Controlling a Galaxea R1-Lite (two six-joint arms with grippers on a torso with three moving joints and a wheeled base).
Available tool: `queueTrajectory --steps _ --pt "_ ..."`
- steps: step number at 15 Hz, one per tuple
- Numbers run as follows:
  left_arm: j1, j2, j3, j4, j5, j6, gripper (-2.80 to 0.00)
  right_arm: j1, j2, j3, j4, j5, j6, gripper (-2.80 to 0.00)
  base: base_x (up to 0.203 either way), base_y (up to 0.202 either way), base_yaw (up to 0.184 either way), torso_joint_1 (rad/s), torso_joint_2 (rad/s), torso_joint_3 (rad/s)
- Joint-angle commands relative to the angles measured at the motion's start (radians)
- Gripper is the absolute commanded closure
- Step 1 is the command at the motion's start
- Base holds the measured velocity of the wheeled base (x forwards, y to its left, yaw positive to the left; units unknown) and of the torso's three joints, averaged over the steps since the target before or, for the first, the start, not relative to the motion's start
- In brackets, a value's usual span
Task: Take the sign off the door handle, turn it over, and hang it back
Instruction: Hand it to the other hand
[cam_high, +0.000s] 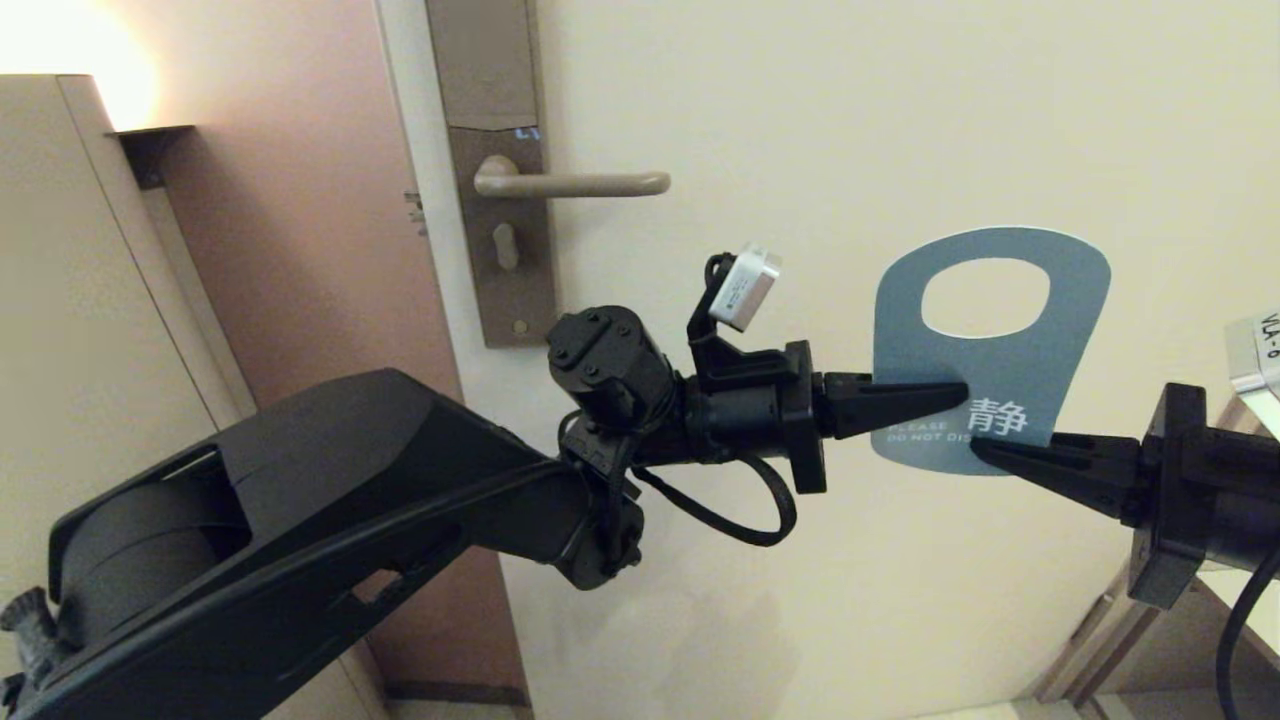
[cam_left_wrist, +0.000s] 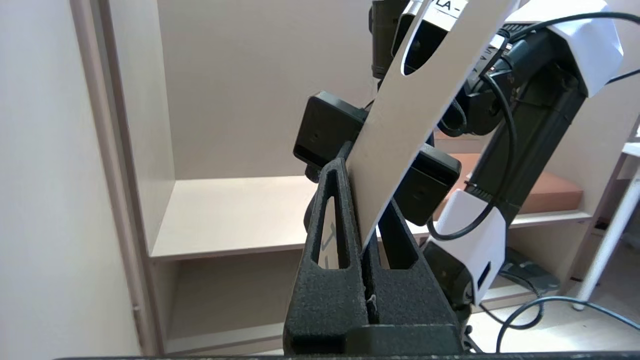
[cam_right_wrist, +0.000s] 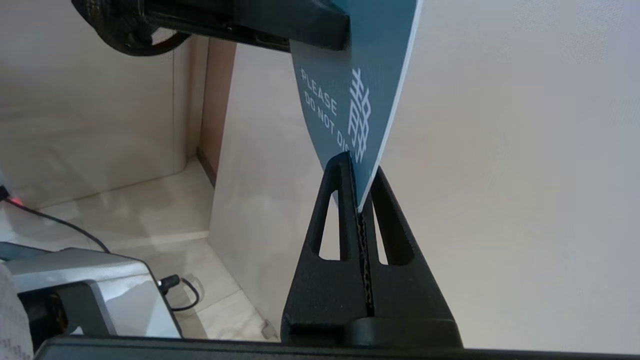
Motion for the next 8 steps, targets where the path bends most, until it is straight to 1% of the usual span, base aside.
queueTrajectory --steps 1,3,8 --pt "-0.008 0.016 -0.022 -0.009 -0.006 -0.03 0.0 0.001 -0.008 0.001 -0.005 0.003 -0.001 0.0 0.0 0.0 0.0 0.0 0.0 0.0" --pt "-0.02 0.03 -0.053 -0.01 -0.005 -0.062 0.0 0.0 -0.017 0.001 -0.005 0.003 0.002 0.0 0.0 0.0 0.0 0.0 0.0 0.0" --pt "-0.043 0.047 -0.064 -0.01 0.017 -0.072 0.0 -0.001 -0.039 0.011 -0.005 0.003 0.005 0.0 0.0 0.0 0.0 0.0 0.0 0.0"
